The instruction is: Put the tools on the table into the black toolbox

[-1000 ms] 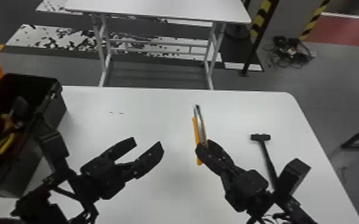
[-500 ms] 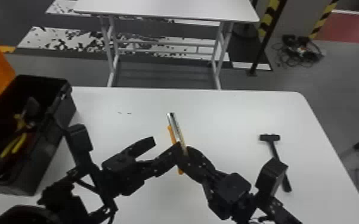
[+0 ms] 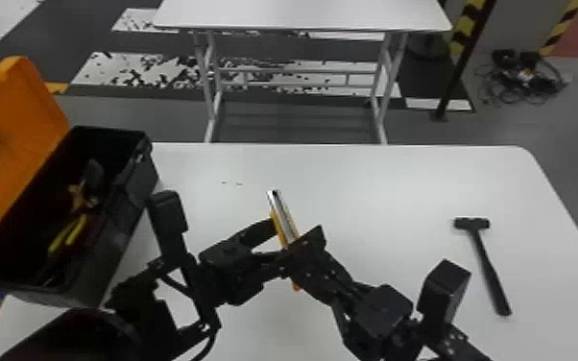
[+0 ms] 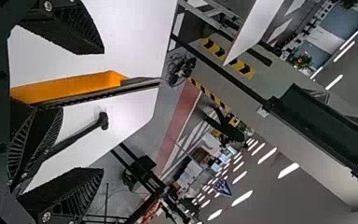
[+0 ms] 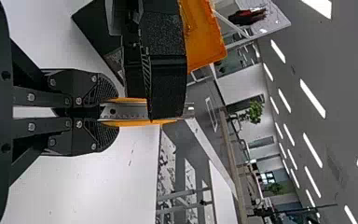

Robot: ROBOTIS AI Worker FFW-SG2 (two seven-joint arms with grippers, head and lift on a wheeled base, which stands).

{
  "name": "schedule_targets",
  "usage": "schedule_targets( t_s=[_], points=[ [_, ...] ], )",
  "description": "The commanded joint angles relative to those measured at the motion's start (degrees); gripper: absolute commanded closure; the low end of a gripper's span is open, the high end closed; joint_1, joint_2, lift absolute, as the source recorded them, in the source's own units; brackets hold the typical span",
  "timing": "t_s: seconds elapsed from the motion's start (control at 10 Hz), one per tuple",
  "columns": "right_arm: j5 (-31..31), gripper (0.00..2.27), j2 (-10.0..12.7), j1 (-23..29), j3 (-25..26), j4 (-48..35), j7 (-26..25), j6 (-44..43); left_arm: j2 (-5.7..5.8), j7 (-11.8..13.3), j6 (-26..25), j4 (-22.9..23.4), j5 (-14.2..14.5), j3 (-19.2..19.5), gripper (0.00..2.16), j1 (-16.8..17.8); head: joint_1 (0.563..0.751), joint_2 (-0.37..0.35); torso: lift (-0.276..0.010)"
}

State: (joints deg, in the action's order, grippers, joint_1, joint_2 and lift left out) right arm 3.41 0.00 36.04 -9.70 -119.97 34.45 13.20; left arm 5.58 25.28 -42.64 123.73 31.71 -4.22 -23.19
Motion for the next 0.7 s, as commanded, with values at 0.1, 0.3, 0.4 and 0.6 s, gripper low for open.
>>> schedule_targets(
  t_s=[0.1, 0.3, 0.4, 0.6],
  points=[
    [-0.33, 2.21, 0.05, 0.09, -0.58, -0.35, 0.09, -0.06, 0.22, 0.74, -4.26, -0.07, 0.46, 1.58, 0.14, 1.48, 0.695, 0.029, -0.075],
    [-0.77, 2.22, 0.05, 0.00, -0.93, -0.35, 0.09, -0.06, 0.22, 0.82, -4.26, -0.16, 0.46, 1.85, 0.20, 1.57, 0.695, 0.042, -0.075],
    [-0.77, 2.21, 0.05, 0.00, -1.02, -0.35, 0.09, -0.06, 0.22, 0.82, -4.26, -0.16, 0.46, 2.11, 0.21, 1.74, 0.695, 0.048, -0.075],
    [-0.77, 2.21, 0.05, -0.09, -0.93, -0.35, 0.09, 0.12, 0.22, 1.70, -4.44, -0.60, 0.02, 2.46, 0.52, 2.71, 0.695, 0.054, -0.075]
  ],
)
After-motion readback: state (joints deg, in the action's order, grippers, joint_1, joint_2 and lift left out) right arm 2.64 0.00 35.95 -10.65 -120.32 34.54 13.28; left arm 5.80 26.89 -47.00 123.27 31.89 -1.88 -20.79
